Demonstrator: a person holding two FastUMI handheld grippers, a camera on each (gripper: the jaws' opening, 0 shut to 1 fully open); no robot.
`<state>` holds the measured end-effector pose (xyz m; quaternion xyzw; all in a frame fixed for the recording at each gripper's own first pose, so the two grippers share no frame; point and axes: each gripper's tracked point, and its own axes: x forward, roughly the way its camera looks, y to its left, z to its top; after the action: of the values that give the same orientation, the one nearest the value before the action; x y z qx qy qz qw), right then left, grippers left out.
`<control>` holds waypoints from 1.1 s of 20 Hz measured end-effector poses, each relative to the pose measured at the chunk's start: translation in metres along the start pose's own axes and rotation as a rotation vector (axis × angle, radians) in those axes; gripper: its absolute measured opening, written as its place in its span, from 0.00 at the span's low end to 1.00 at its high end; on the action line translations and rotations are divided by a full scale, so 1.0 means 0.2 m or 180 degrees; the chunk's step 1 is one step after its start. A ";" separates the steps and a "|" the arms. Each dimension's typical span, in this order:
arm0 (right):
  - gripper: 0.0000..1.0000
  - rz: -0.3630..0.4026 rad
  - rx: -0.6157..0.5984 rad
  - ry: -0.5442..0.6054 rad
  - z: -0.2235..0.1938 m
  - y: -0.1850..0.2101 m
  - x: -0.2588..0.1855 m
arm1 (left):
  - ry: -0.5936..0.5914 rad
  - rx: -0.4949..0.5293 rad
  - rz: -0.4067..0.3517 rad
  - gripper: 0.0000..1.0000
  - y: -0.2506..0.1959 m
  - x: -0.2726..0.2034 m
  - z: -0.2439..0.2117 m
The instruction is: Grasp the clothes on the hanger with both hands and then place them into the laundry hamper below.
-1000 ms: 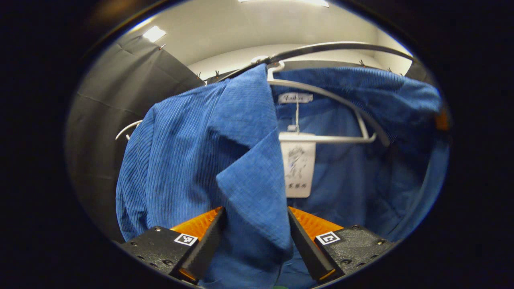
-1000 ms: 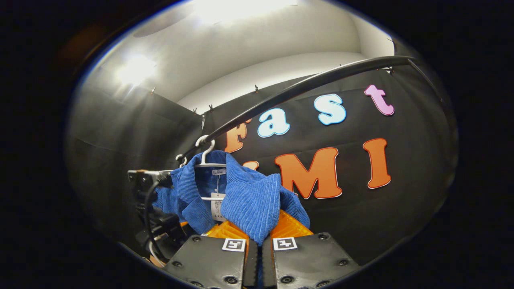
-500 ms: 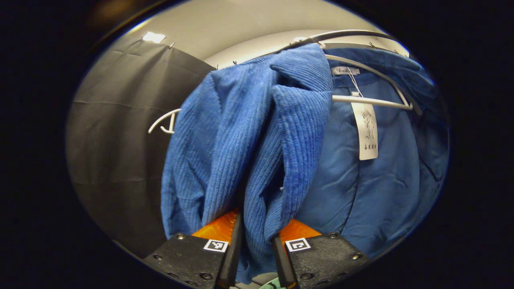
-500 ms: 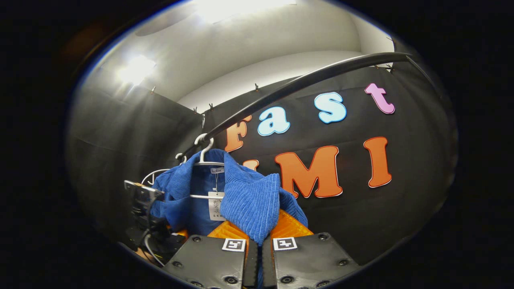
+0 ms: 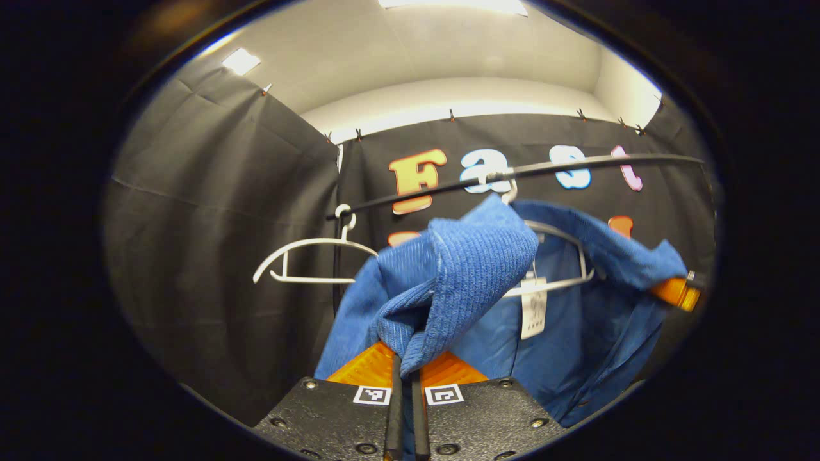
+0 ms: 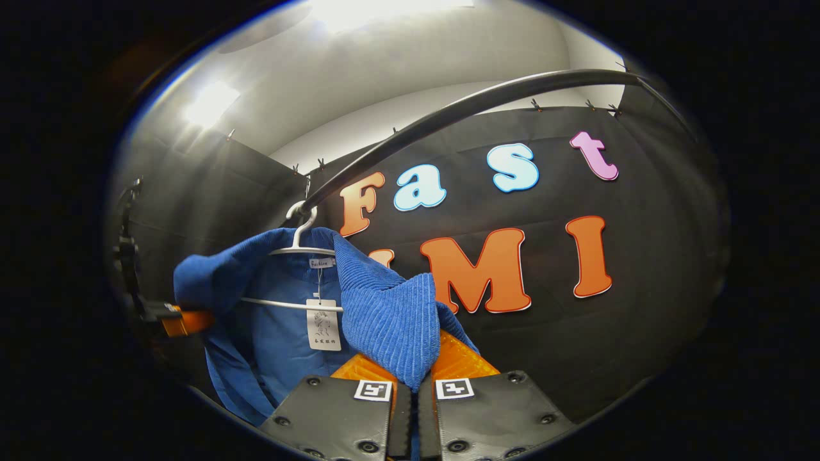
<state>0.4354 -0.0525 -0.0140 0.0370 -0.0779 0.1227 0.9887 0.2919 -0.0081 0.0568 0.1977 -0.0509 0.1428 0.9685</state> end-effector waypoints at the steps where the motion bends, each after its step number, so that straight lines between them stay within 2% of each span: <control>1: 0.12 0.0017 0.0021 0.0001 0.00 0.01 0.00 | -0.0116 -0.0024 0.0050 0.05 0.04 0.01 0.12; 3: 0.12 0.0055 0.0058 0.0008 -0.01 0.04 0.00 | -0.0214 0.0006 0.0200 0.06 0.15 0.06 0.29; 4: 0.12 0.0074 0.0076 0.0013 -0.02 0.05 0.00 | -0.0248 -0.0036 0.0254 0.04 0.20 0.10 0.36; 5: 0.12 0.0082 0.0093 0.0008 -0.02 0.06 -0.01 | -0.0297 -0.0130 0.0276 0.08 0.24 0.15 0.41; 6: 0.12 0.0094 0.0111 0.0004 -0.02 0.08 -0.01 | -0.0339 -0.0180 0.0315 0.04 0.30 0.20 0.47; 8: 0.12 0.0117 0.0150 0.0009 -0.02 0.10 -0.02 | -0.0433 -0.0072 0.0444 0.04 0.43 0.31 0.56; 11: 0.12 0.0138 0.0172 0.0014 -0.01 0.12 -0.03 | -0.0490 0.0138 0.0436 0.04 0.50 0.50 0.59; 12: 0.12 0.0134 0.0180 0.0014 -0.01 0.13 -0.04 | -0.0462 0.0242 0.0479 0.04 0.55 0.57 0.58; 13: 0.12 0.0130 0.0198 0.0009 -0.01 0.13 -0.04 | -0.0410 0.0360 0.0521 0.08 0.59 0.62 0.55; 15: 0.12 0.0129 0.0234 -0.0001 -0.01 0.14 -0.06 | -0.0337 0.0440 0.0576 0.06 0.66 0.74 0.48; 18: 0.12 0.0093 0.0234 0.0012 -0.01 0.14 -0.09 | -0.0055 0.0381 0.0544 0.05 0.75 0.86 0.25; 22: 0.12 0.0026 0.0207 0.0062 -0.03 0.13 -0.09 | 0.0324 0.0044 0.0384 0.06 0.72 0.94 -0.07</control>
<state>0.4114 -0.0305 -0.0217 0.0675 -0.0644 0.1296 0.9872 0.4291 0.1716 0.1261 0.1934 -0.0124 0.2111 0.9581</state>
